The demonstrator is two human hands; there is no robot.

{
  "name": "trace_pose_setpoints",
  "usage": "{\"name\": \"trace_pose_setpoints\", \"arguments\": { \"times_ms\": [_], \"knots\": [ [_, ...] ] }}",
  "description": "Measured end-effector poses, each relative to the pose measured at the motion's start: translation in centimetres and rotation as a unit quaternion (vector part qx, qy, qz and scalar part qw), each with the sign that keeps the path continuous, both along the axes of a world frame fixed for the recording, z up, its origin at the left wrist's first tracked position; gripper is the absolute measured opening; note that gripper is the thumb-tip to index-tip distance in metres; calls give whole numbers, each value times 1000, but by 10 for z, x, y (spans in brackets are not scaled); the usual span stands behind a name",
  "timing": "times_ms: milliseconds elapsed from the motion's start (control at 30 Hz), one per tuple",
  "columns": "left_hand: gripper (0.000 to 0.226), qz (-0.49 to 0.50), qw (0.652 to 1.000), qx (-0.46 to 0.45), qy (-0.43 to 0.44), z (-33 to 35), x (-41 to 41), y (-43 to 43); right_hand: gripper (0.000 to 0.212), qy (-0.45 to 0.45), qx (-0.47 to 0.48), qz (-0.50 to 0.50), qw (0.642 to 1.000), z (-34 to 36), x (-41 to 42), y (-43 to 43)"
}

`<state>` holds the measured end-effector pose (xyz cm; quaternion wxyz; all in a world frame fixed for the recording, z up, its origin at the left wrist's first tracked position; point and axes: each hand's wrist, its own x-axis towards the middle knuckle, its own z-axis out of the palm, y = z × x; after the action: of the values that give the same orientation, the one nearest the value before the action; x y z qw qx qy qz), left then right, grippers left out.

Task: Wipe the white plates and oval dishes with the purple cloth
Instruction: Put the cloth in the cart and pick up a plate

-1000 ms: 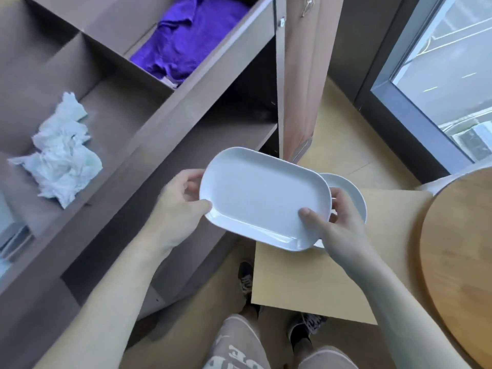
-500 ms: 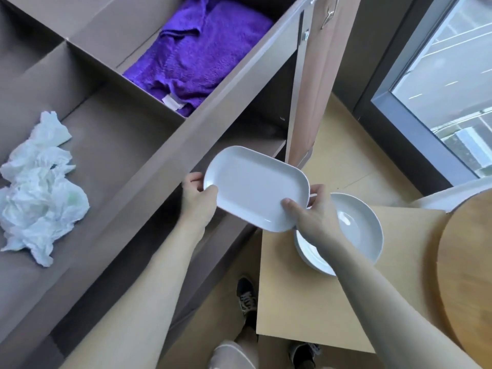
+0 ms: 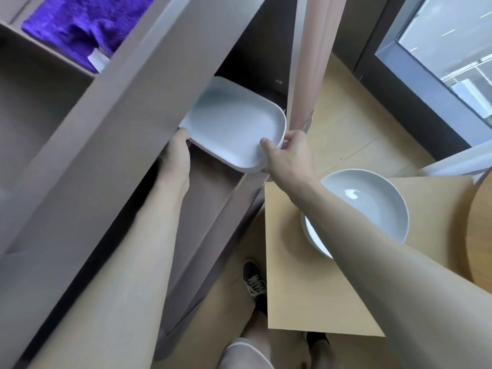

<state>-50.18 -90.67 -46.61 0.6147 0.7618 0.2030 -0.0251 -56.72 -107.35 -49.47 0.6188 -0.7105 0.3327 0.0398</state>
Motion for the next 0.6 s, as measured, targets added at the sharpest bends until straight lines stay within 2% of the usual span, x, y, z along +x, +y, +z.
{"name": "trace_pose_setpoints", "arguments": {
  "times_ms": [33,67,167,267,333,467,600],
  "knots": [
    [63,-2,1000,-19,-9,0,0,0,15,-7,1,2,1000,4,5,0],
    [58,3,999,-30,-15,1,0,0,13,-13,8,6,1000,7,9,0],
    [42,0,1000,-13,-17,4,-3,0,29,-35,28,45,998,19,18,6],
    [53,-55,998,5,-4,2,-20,-5,57,-49,-9,115,992,24,16,9],
    [63,-92,996,20,-1,-1,-39,-8,64,-52,-51,142,987,21,6,6],
    [57,-139,987,80,4,-7,-90,-13,52,-31,-97,123,987,3,-33,-12],
    [36,-172,981,77,43,-16,-145,-28,30,-15,-134,81,988,-26,-98,-50]
  ]
}}
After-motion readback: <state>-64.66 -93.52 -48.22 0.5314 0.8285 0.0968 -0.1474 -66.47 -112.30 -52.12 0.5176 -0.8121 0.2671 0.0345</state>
